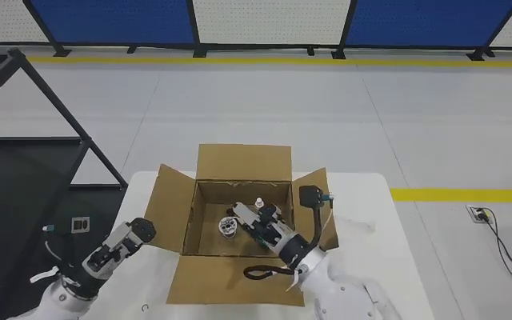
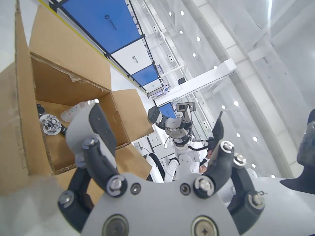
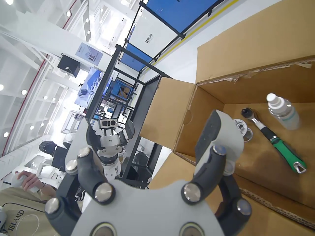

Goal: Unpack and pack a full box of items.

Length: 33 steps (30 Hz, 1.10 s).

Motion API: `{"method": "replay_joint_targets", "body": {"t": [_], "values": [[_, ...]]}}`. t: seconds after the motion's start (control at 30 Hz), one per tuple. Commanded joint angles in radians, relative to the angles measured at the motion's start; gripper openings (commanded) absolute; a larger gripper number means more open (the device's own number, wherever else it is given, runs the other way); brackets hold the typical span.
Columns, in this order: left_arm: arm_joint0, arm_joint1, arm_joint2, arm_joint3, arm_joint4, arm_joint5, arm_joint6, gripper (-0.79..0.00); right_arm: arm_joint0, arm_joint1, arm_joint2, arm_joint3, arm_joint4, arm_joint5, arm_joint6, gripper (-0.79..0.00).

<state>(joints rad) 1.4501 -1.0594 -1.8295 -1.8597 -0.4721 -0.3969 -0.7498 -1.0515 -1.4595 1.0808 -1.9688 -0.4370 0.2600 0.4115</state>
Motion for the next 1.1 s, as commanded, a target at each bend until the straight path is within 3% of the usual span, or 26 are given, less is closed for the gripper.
{"method": "replay_joint_targets", "body": {"t": [0.0, 0.47, 0.73, 1.07], "values": [[0.007, 0.0, -0.005, -0.003, -0.006, -0.005, -0.01, 0.0, -0.001, 0.0, 0.002, 0.0, 0.001, -0.003, 0.0, 0.0], [0.007, 0.0, -0.005, -0.003, -0.006, -0.005, -0.01, 0.0, 0.004, 0.0, -0.013, 0.031, -0.042, 0.024, -0.009, 0.0], [0.01, 0.002, -0.07, 0.008, -0.062, 0.046, 0.048, 0.0, 0.24, -0.019, -0.169, 0.276, -0.264, 0.035, 0.154, 0.0], [0.044, 0.004, -0.17, 0.058, -0.18, 0.044, 0.016, 0.0, 0.48, -0.058, -0.303, 0.544, -0.539, 0.167, 0.356, 0.0]]}}
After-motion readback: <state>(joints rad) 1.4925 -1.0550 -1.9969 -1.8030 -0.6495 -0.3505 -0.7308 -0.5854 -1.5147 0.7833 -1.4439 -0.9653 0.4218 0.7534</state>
